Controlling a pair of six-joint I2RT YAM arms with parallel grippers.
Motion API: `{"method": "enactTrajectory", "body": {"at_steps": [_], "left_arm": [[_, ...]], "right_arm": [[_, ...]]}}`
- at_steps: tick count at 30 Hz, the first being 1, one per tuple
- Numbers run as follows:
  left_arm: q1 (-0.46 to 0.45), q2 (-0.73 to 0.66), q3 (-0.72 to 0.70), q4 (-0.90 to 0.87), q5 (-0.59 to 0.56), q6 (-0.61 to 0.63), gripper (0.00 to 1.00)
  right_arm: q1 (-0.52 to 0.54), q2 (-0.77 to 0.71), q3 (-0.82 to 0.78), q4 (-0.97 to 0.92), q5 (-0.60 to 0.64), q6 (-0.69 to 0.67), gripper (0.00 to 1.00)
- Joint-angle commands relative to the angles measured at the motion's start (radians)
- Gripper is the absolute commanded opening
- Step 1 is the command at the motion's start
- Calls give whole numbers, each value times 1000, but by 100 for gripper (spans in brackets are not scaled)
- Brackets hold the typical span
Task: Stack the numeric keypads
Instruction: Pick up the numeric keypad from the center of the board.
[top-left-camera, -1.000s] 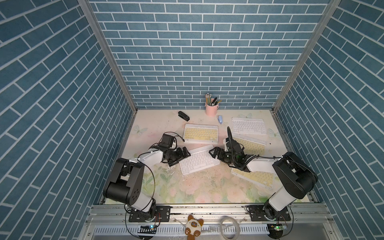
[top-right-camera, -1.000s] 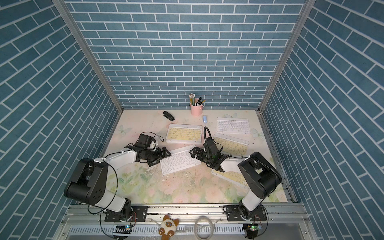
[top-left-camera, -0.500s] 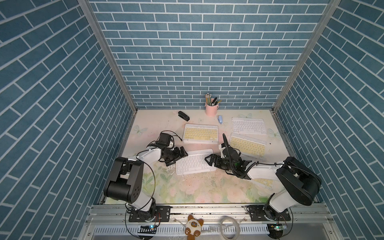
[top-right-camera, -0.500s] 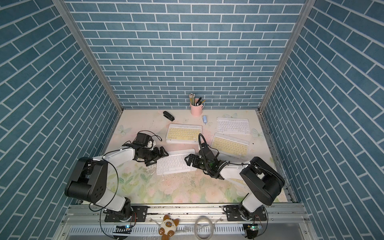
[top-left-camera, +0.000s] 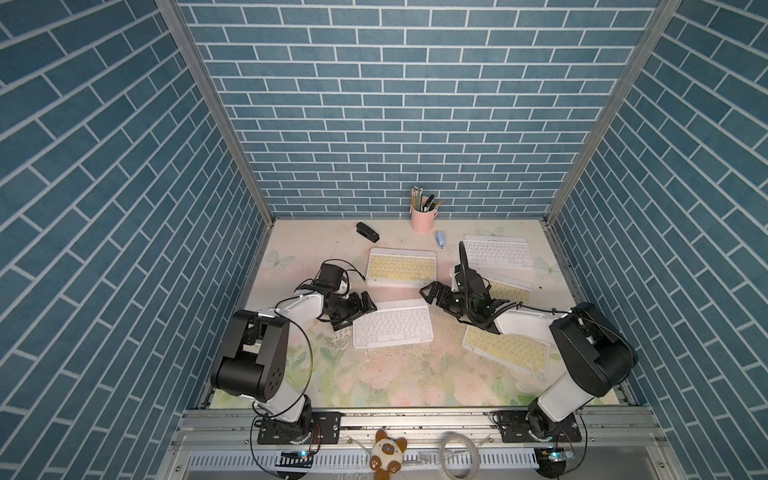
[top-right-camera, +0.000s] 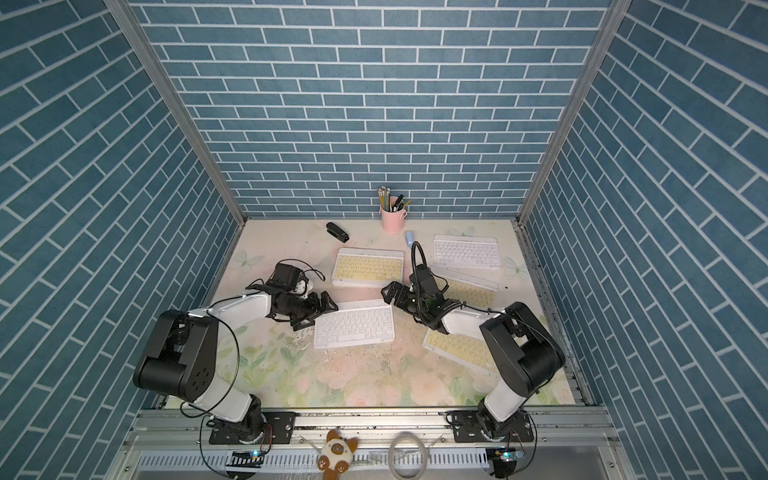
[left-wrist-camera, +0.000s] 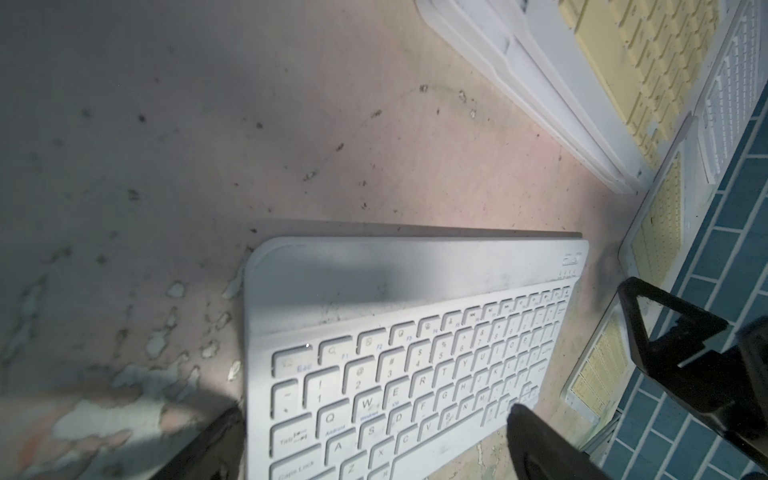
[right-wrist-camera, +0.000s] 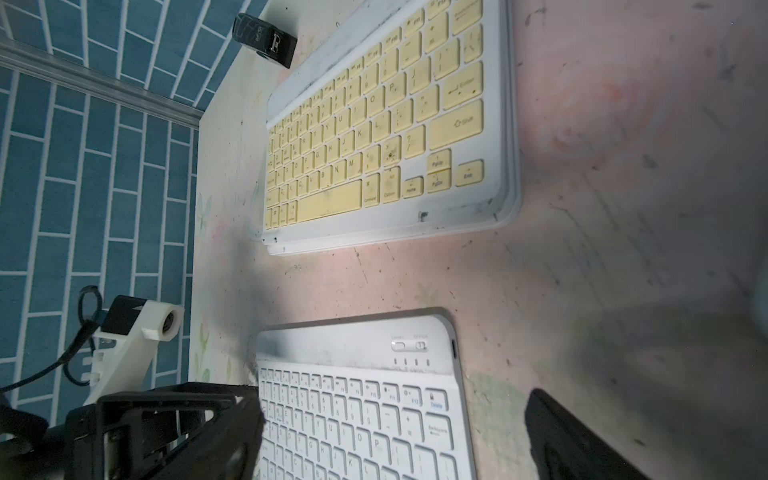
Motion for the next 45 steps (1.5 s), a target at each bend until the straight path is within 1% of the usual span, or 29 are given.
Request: {"method": "enactTrajectory", "body": {"at_steps": [1,4,8,20,27,36,39,45], "left_arm": [[3,22,-15,-42,-10,14,100],[3,18,-20,-32,1,13,100],[3,16,-26,-29,6,15,100],[2,17,-30,-23,12,13,99],[3,20,-27,-27,10,16,100],[3,25,-31,-19,10,14,100],[2,26,-30,-20,11,16,100],[3,25,-31,-22,11,20,100]], "right_arm": [[2,73,36,71,-50,-8,99],[2,129,51,121,-79,17,98],[7,158,52,171,-96,39,99],[50,125,18,211,-76,76,99],[55,143,7,230,-66,82,98],[58,132,-56,386,-106,123,99],[71,133,-62,490,-144,118,99],[109,157,-58,613,-176,126,98]]}}
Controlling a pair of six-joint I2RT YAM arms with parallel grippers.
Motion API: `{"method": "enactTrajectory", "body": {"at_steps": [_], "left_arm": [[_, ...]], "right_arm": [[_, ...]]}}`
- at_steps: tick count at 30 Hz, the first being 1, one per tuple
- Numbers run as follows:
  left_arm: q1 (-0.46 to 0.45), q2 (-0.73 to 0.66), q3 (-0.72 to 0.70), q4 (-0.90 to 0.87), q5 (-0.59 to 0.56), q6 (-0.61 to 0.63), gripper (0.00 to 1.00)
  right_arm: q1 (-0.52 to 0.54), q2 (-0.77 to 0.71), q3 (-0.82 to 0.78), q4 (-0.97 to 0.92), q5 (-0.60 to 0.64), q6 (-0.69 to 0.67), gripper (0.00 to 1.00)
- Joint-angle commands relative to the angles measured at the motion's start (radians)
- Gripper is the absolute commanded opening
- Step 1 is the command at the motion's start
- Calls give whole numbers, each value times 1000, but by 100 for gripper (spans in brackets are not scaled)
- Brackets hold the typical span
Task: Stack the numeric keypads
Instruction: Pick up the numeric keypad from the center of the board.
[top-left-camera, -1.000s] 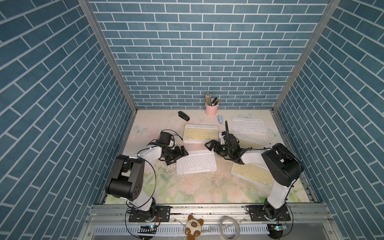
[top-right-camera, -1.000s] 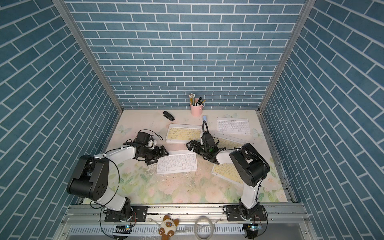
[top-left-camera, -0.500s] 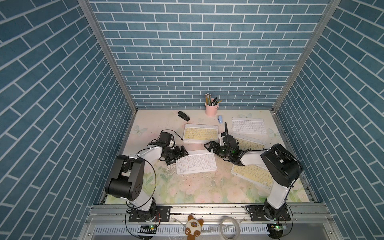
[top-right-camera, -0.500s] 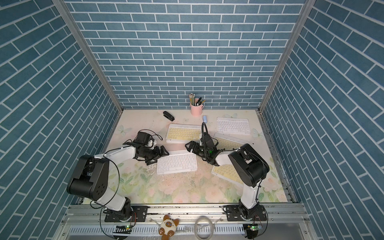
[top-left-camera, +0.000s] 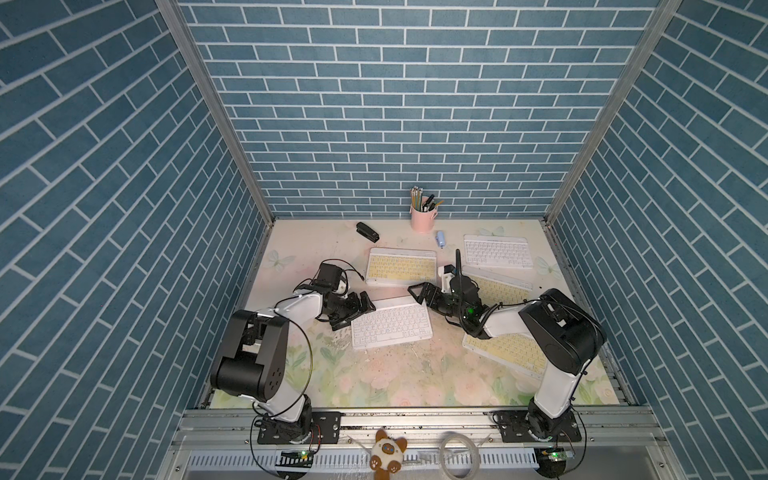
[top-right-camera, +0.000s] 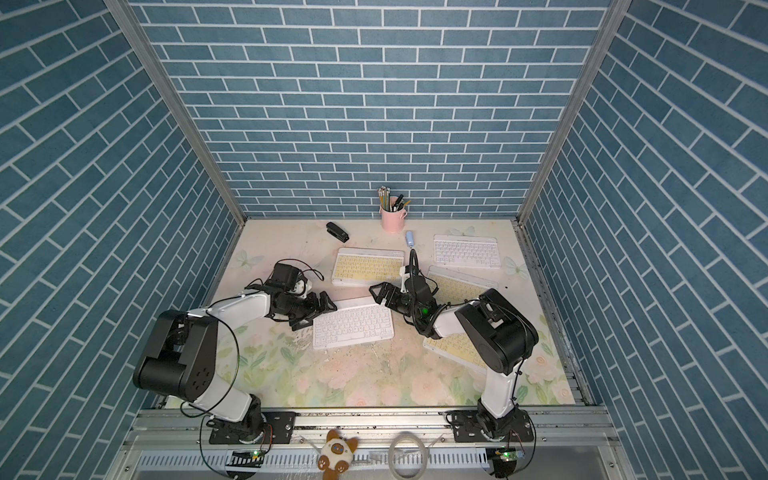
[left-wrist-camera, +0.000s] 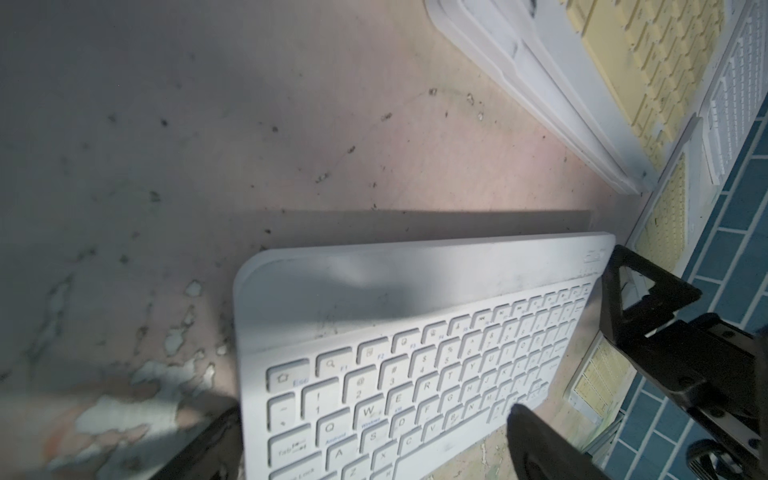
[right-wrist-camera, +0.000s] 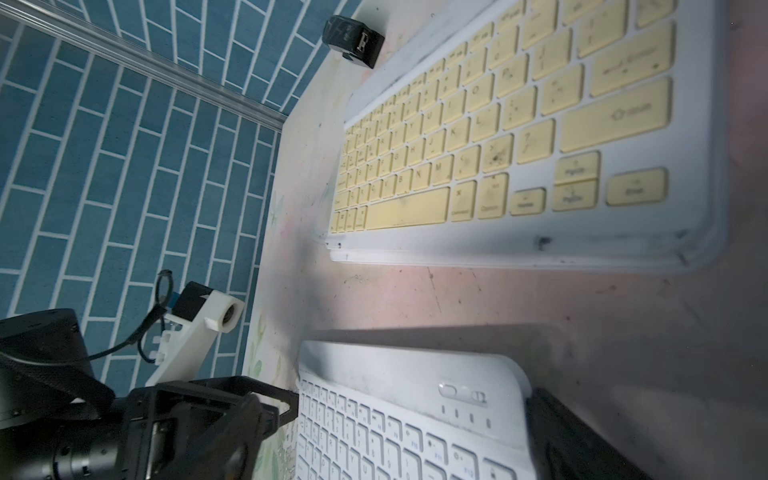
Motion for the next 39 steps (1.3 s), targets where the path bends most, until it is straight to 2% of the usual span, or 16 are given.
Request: {"method": "enactTrajectory", "body": {"at_steps": [1,8,14,25,39], "left_arm": [[-8,26,-30,-17,11,12,100],[-8,30,-30,-13,11,11,100],[-7,28,-31,-12,12,10,100],[-8,14,-31,-11,16,6,100],[-7,7,-33,-5,21,7,100]], "right_arm": [[66,15,-2,175,-116,63,98],[85,-4,-32,280,-123,53,99],[102,-6,-19,306,-82,76,99],[164,83,53,361,27,194,98],[203,88,54,453,122,288,98]]}}
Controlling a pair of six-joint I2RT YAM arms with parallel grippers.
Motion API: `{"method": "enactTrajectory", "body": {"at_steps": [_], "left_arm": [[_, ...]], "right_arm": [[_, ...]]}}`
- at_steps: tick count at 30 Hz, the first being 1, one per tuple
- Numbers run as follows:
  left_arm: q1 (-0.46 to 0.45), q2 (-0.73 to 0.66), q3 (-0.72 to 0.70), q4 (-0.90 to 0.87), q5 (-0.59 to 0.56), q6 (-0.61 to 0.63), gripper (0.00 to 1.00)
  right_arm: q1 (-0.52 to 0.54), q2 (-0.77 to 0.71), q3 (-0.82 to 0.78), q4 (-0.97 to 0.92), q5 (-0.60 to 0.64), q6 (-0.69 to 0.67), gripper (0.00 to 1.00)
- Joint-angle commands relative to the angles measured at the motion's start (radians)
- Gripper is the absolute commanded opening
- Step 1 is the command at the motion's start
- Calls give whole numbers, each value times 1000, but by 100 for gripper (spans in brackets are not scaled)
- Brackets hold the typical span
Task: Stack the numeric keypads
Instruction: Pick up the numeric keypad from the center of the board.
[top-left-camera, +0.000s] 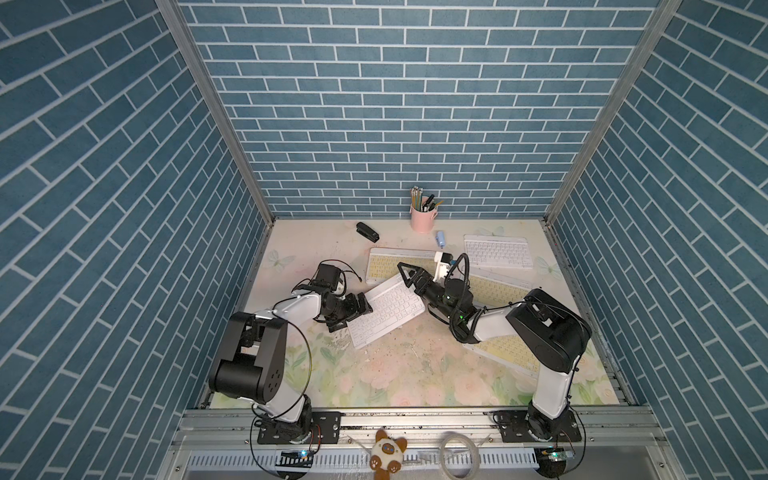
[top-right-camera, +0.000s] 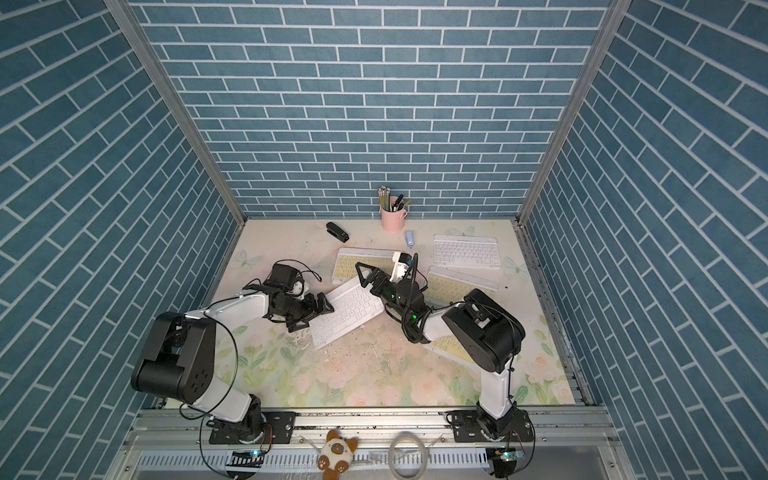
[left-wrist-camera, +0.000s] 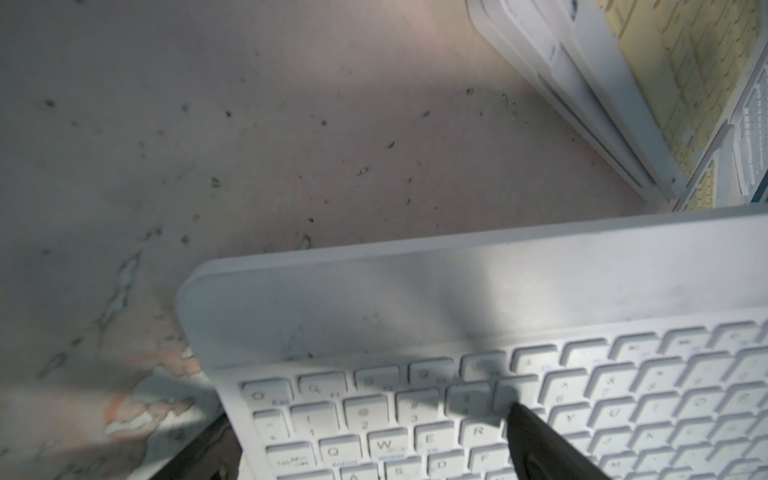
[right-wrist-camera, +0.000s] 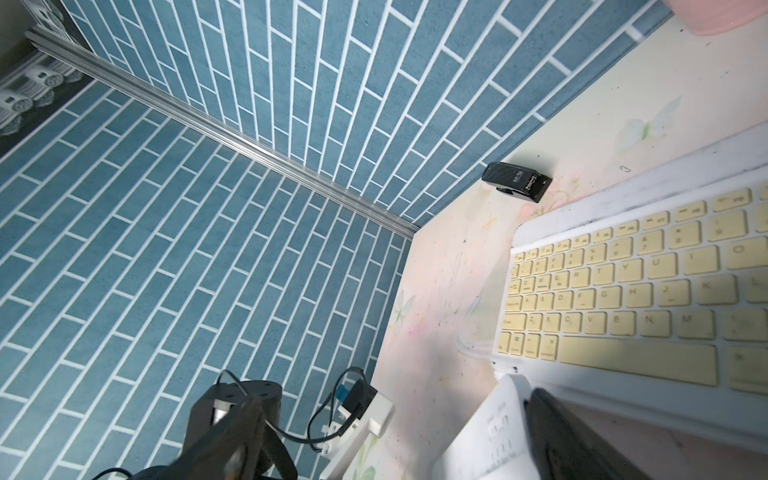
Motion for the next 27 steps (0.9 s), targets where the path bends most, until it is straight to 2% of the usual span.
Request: {"method": "enactTrajectory", "body": {"at_steps": [1,16,27], "left_arm": [[-15,21,-29,28,54,7,99],[-14,20,-30,32,59,6,100],[-15,15,-36,38,65,7,100]], "right_arm": [[80,30,8,14,-114,159,98],[128,53,44,42,-38,241,98],[154,86,59,36,103,353,96]]}}
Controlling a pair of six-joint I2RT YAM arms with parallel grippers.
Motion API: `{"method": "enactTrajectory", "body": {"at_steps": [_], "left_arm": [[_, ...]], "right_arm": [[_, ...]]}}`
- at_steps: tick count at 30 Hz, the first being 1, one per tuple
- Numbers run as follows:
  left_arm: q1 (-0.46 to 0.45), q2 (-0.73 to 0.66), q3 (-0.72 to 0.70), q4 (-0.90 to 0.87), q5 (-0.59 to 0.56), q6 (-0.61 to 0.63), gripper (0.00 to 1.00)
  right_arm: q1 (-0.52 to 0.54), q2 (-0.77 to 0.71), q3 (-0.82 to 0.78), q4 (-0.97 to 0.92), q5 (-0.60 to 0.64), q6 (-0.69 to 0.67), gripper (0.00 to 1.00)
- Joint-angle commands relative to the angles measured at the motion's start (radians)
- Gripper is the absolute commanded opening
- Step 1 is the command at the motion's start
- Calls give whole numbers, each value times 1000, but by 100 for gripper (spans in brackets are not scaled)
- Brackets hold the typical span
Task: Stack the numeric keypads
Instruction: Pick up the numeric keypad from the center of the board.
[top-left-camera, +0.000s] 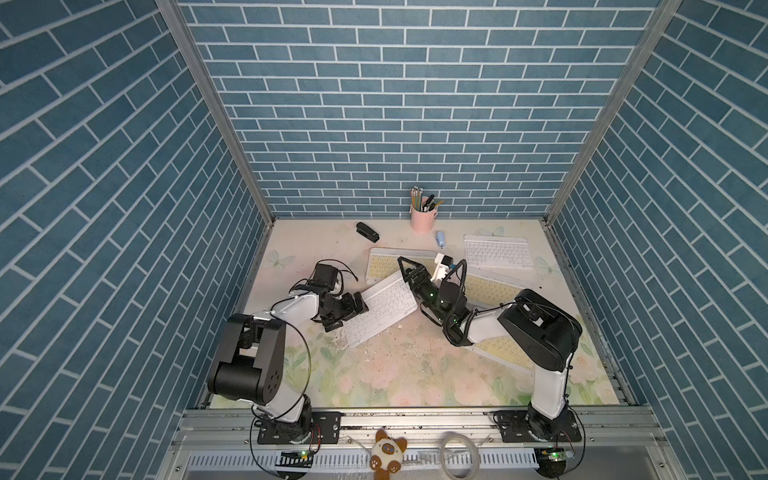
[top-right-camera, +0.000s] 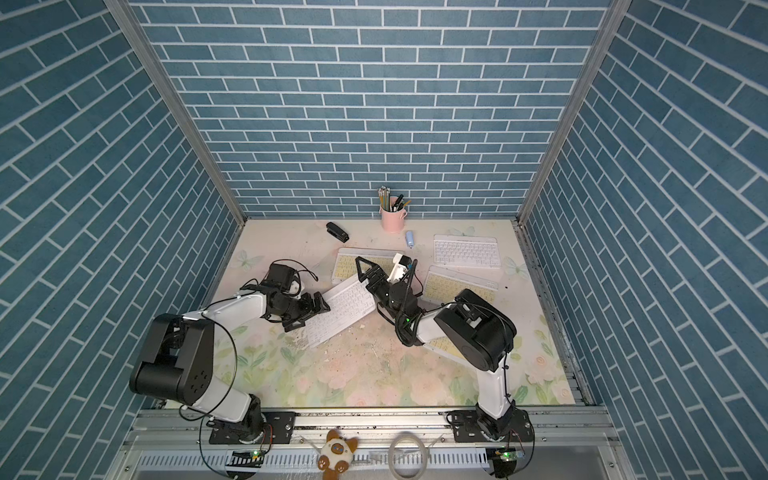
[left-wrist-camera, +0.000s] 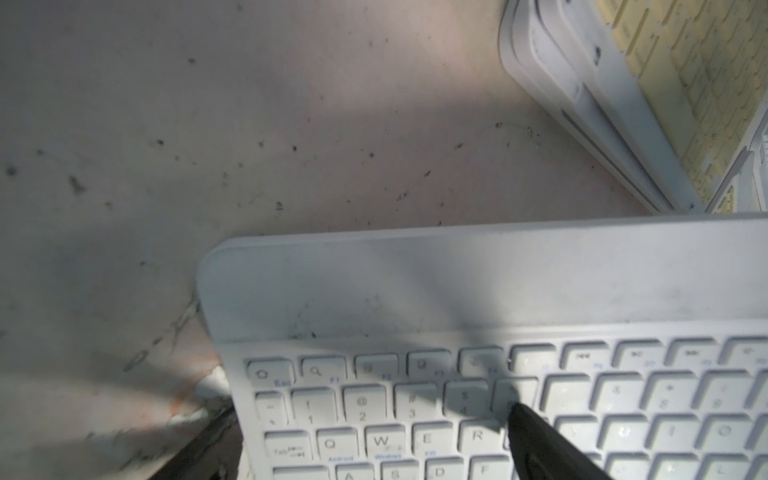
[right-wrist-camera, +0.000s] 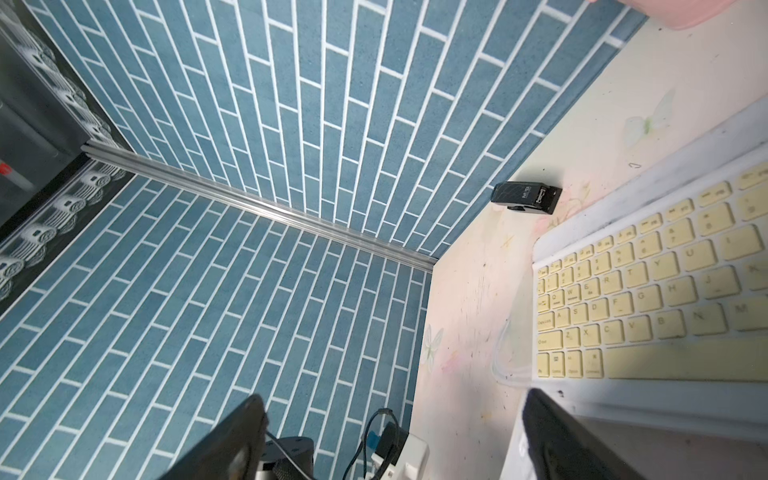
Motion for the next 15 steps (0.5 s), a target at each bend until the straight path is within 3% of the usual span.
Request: {"method": "enactTrajectory", "body": {"at_steps": [1,7,15], "left_arm": [[-32,24,-31,43,114,6,100],[-31,24,-32,45,117,6,100],[-32,24,-32,47,118,6,100]], "right_arm": [[97,36,22,-27,-82,195,96],[105,29,19,-46,-42,261,95],[106,-38,24,-253,-57,315,95]]}}
